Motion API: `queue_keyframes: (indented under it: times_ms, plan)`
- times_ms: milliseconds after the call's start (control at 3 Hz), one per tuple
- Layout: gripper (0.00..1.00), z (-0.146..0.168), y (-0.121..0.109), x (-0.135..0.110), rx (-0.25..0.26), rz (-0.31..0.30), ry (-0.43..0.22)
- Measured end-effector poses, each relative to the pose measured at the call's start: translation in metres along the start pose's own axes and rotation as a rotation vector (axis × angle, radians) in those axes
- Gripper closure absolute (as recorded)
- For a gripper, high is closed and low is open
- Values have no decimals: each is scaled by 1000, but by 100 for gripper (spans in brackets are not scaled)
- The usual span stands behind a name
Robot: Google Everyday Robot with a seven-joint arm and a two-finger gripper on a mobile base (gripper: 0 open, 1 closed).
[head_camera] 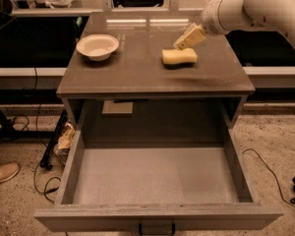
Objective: Pick sponge from top drawer and place on counter
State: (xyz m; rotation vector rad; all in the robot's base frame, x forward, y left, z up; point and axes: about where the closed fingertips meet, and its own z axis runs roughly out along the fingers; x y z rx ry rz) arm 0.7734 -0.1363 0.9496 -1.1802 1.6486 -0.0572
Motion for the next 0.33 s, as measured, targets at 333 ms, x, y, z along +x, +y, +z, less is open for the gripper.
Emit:
queue_keyframes:
  times_ms: [333]
  plan:
    - [0,-7,2,3,-21,-2,-7]
